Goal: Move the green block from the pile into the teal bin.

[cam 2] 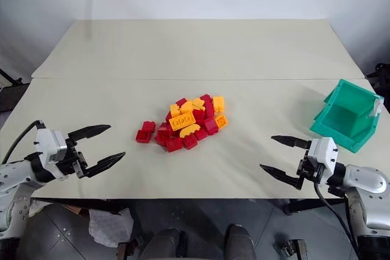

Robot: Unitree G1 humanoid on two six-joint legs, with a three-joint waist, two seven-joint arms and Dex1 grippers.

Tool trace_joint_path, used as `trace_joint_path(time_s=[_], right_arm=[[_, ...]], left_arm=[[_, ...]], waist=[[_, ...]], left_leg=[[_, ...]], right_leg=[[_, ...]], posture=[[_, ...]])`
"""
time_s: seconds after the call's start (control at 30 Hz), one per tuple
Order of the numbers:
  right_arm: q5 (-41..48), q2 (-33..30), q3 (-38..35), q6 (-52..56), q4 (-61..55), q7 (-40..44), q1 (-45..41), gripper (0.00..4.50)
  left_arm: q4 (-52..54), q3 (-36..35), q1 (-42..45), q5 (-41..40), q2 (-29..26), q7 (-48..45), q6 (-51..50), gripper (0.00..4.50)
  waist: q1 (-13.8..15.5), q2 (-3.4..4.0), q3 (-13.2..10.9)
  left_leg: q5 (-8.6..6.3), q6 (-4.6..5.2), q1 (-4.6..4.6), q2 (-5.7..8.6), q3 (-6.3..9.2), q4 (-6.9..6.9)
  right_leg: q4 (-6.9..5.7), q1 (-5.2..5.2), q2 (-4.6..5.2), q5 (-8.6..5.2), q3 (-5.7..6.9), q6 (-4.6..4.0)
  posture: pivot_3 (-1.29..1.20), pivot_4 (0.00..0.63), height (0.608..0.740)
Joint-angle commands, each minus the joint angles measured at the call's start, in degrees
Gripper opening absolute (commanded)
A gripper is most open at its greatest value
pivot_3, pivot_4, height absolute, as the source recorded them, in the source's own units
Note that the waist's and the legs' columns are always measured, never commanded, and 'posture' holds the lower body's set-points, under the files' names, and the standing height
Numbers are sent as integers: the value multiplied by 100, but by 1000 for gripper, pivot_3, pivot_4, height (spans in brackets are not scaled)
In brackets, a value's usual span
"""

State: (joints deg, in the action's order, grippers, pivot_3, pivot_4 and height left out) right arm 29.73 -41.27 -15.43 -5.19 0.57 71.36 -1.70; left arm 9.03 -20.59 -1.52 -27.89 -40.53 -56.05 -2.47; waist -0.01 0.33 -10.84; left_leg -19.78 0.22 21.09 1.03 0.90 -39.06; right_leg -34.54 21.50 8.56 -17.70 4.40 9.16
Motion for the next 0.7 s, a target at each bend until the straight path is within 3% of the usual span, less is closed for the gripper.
trace_joint_path(time_s=[0.03, 0.63, 0.7], right_arm=[[75, 79, -57, -89, -116, -49, -12, 4473], [205, 638, 584, 525, -798, -625, -768, 4473], [271, 639, 567, 596, -898, -662, -850, 4500]], left_arm=[[89, -56, -18, 8, 18, 46, 110, 4500], [184, -698, -604, -433, 251, 203, 9, 4500], [191, -738, -729, -432, 212, 136, 7, 4094]], waist=[[4, 0, 0], [0, 6, -3], [14, 6, -3]], left_leg=[[0, 0, 1, 0, 0, 0], [-1, -2, 2, -20, 1, 0], [-2, -1, 5, -20, 3, 0]], right_leg=[[0, 0, 0, 0, 0, 0], [1, 3, 1, 0, 0, 1], [2, 3, 2, 0, 1, 1]], posture=[[0, 150, 740], [0, 150, 740], [0, 150, 740]])
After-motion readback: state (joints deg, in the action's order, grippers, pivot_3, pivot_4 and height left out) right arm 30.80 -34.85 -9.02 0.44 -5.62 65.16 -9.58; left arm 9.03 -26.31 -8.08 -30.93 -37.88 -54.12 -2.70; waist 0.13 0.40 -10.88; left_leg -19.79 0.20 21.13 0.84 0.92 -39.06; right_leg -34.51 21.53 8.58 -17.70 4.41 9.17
